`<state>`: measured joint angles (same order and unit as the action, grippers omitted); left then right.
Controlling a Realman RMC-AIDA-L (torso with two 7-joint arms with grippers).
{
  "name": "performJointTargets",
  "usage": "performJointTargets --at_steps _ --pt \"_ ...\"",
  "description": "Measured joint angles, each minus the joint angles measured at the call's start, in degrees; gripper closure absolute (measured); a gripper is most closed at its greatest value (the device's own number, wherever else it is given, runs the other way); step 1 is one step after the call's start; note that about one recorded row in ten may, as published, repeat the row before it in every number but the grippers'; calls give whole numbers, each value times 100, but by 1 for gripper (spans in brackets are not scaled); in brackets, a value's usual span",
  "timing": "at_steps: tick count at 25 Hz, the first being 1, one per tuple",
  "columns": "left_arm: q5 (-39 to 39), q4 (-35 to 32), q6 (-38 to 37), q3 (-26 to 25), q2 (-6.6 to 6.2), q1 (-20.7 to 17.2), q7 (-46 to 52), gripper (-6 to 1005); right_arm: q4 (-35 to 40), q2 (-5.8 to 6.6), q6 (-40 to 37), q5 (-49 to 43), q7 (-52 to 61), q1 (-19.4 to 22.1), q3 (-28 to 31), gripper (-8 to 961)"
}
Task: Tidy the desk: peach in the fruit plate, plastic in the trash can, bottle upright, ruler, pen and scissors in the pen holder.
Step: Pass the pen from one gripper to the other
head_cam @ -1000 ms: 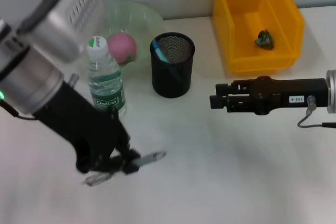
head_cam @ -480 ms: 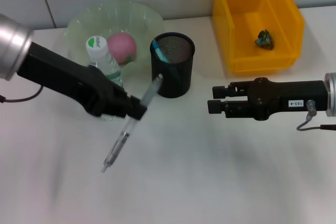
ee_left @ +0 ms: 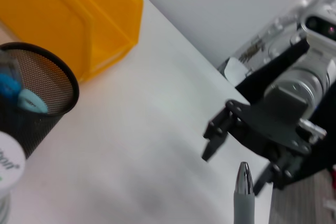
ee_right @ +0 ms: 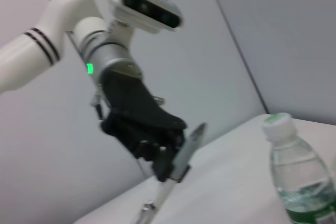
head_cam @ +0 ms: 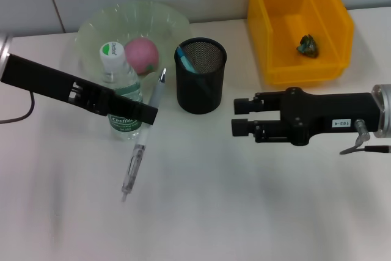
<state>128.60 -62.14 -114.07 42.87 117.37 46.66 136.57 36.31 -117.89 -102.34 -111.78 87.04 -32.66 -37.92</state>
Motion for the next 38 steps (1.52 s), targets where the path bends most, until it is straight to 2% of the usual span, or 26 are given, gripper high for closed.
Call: performJointTargets --at_steps 6,12,21,25,31,32,33,38 --pt "-220 88 19 -361 -10 -63 155 862 -139 -93 -311 75 -9 -27 24 379" --pt "-414 96 -19 -371 -52 -88 253 862 -738 -84 -403 274 91 -35 59 380" --pt "-425 97 -81 -335 -91 -61 290 862 -937 -92 -575 457 114 18 69 379" --pt "-433 97 -106 -311 -121 -55 305 861 -582 -108 -654 436 -1086 297 -18 379" --pt "-433 106 -69 -364 -163 -45 504 861 75 -107 -621 436 -1981 437 -11 388" --pt "-434 108 -57 -375 -176 -48 601 861 220 -113 -575 455 -2502 466 12 388" --pt "-434 108 -57 -375 -176 -48 601 861 220 -113 -575 455 -2502 466 12 387" --pt "-434 161 67 -417 -207 -117 917 861 172 -139 -287 783 -4139 505 48 387"
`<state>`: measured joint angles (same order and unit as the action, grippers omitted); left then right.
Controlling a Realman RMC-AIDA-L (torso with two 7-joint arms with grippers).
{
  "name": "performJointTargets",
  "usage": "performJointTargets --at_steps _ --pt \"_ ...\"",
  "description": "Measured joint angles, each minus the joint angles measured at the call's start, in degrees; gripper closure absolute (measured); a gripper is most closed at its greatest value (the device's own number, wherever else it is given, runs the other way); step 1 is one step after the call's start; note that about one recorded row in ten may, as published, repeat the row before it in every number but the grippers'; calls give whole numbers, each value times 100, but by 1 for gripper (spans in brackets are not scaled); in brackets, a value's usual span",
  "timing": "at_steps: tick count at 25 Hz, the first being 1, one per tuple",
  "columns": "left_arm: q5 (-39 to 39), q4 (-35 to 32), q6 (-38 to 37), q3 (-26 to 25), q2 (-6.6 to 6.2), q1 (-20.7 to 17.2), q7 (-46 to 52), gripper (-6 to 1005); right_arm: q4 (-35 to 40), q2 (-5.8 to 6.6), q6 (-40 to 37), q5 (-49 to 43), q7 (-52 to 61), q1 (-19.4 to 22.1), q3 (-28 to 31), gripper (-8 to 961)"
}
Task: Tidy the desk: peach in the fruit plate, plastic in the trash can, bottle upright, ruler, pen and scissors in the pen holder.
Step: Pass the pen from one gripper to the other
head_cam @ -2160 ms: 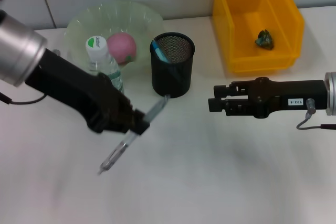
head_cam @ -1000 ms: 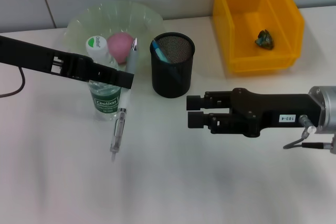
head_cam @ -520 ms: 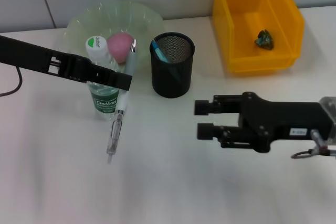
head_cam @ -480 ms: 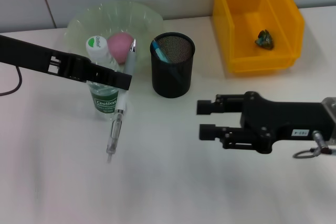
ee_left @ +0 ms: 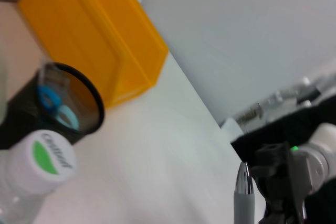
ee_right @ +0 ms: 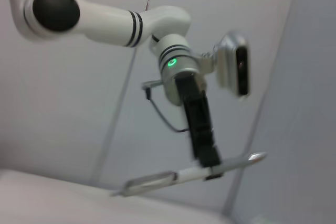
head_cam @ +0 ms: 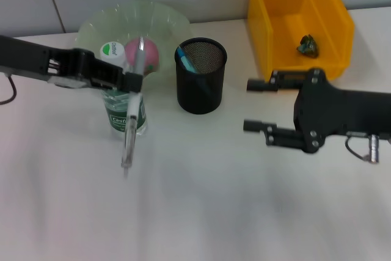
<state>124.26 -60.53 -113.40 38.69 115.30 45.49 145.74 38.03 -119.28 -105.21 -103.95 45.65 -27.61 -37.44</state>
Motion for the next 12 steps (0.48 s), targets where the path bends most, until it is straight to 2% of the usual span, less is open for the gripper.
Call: performJointTargets --at_steps 7,12 --pt "-34 4 333 -221 -13 -163 340 860 -515 -30 259 997 -2621 78 -64 388" --pt "-163 7 325 -215 -4 -183 471 860 -532 -30 266 1013 -3442 40 -70 388"
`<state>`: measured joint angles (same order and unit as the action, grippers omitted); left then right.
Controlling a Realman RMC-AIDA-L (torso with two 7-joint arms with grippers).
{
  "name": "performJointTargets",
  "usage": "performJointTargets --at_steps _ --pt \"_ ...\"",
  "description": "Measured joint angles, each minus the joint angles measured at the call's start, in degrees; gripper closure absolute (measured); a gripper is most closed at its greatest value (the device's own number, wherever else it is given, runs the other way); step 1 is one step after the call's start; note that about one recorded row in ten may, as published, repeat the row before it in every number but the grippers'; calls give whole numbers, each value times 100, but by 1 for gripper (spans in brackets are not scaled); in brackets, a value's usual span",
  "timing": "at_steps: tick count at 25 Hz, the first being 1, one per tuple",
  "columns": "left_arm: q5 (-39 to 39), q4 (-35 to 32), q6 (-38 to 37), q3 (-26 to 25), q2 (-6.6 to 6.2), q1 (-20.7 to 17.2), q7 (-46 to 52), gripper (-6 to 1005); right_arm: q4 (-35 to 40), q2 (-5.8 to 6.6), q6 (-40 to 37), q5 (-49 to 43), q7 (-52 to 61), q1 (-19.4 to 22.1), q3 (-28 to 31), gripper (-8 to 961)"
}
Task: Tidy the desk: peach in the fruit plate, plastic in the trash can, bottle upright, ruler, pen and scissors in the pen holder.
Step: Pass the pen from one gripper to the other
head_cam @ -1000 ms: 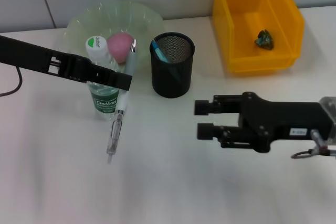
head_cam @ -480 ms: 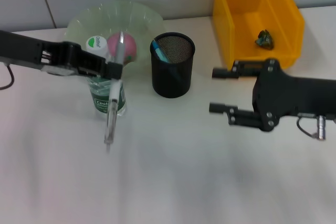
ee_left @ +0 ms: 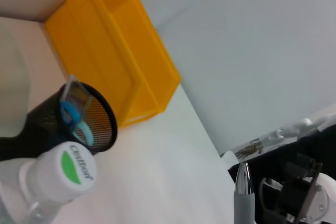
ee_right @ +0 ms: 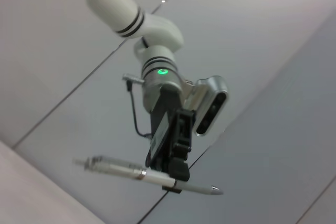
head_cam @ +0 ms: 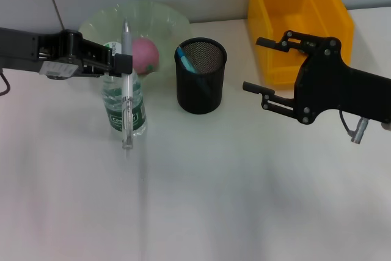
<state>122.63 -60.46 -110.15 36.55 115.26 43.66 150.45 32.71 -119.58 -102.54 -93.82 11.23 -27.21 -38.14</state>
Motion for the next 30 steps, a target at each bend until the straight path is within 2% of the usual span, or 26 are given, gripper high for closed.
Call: performJointTargets --at_steps 8,16,22,30 --pt "-64 125 -49 15 -29 20 102 860 -204 64 64 -43 -716 -274 -30 388" --pt "-195 280 -94 9 -92 32 343 859 -304 74 183 -7 -1951 -459 -515 387" --pt "-241 282 -101 2 -97 13 351 859 -803 114 195 316 -3119 -596 -835 387" --pt "-259 302 -147 43 -101 99 397 859 -986 116 210 481 -3737 -704 -1109 387"
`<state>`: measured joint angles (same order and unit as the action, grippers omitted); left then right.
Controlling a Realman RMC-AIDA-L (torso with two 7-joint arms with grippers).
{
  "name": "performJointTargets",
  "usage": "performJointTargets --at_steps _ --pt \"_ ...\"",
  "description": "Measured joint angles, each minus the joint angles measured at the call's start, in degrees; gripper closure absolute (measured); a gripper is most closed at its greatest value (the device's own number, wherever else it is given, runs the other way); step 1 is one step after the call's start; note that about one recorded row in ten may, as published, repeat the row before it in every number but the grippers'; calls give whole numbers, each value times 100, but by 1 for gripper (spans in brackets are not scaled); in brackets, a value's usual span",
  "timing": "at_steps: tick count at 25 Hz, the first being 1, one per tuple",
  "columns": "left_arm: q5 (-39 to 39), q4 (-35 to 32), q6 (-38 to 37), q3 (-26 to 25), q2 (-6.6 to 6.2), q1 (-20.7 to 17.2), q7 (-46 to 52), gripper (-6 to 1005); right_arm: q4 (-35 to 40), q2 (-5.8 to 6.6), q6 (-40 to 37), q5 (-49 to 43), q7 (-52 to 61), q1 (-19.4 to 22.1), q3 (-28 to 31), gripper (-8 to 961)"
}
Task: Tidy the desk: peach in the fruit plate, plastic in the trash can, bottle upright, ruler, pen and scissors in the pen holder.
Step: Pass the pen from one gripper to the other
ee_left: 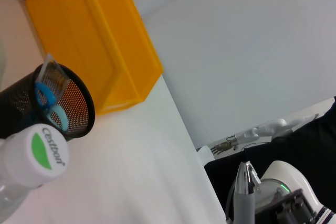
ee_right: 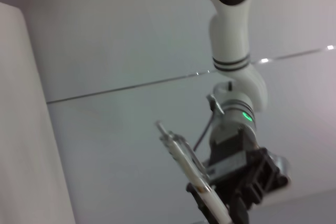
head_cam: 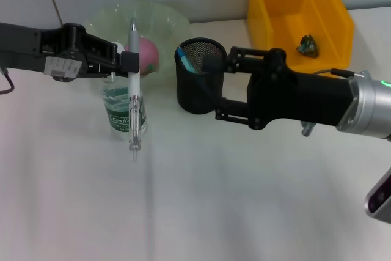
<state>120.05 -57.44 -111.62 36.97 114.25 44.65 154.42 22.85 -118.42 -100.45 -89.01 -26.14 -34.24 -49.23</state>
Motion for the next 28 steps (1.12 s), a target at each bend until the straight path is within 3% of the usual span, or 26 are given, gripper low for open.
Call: performJointTargets --at_steps 17,28 --pt "1 233 56 -42 26 108 167 858 -1118 103 3 79 -2338 -565 -85 387" --pt "1 317 63 0 82 182 177 857 -1258 117 36 80 -2939 -738 -159 388"
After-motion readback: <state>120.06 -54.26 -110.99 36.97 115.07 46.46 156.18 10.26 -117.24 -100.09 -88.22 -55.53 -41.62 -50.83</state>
